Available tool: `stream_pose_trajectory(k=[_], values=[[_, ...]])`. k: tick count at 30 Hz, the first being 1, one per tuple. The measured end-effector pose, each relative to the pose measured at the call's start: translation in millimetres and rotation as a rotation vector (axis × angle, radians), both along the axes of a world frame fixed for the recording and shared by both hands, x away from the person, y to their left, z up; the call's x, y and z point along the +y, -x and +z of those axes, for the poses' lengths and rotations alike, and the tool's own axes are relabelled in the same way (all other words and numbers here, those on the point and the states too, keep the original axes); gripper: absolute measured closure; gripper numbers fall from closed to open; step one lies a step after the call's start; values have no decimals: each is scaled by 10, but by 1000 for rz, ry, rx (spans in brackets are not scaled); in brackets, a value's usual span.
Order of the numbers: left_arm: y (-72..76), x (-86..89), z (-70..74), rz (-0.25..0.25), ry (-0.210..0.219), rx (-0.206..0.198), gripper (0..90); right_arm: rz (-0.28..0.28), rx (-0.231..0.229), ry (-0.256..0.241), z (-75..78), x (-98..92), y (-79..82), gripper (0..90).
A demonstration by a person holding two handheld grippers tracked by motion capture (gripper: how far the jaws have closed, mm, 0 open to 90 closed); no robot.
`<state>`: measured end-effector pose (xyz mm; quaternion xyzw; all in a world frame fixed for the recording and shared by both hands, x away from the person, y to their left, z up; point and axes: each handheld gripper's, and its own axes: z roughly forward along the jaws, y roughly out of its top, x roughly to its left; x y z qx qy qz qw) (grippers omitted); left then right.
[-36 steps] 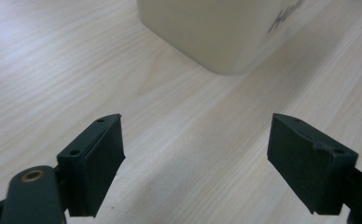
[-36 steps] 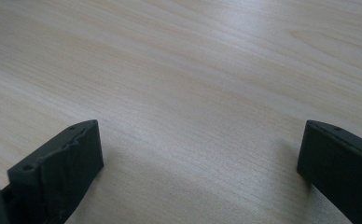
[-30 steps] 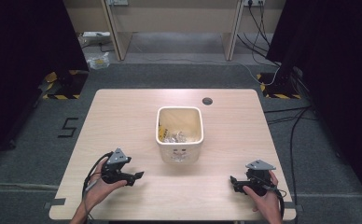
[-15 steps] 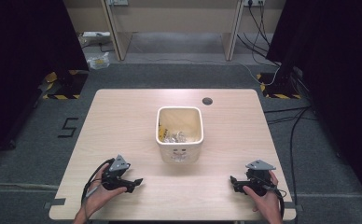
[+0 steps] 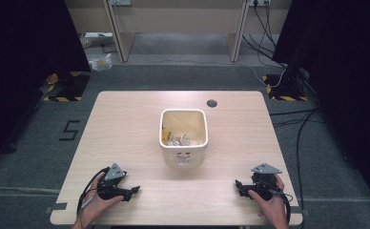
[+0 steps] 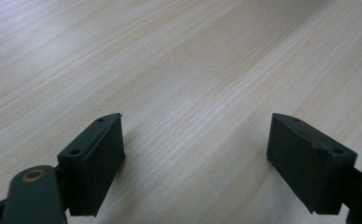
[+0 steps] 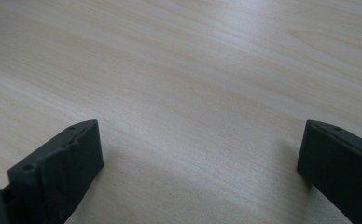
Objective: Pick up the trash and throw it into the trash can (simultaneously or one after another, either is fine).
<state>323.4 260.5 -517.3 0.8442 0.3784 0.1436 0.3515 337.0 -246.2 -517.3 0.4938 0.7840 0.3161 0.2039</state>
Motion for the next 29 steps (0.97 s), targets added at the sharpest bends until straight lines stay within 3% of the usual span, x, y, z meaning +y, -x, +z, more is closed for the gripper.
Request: stream_pose_trajectory(k=[4,7,29], values=[[44,-18,-14,12,4,-10,175,0,-1,1,0,0,-1,4],[113,-36,-65,44,34,-47,136,2,-1,3,0,-2,0,4],[153,-62,-64,55,34,-43,132,1,-4,3,-2,1,0,6]])
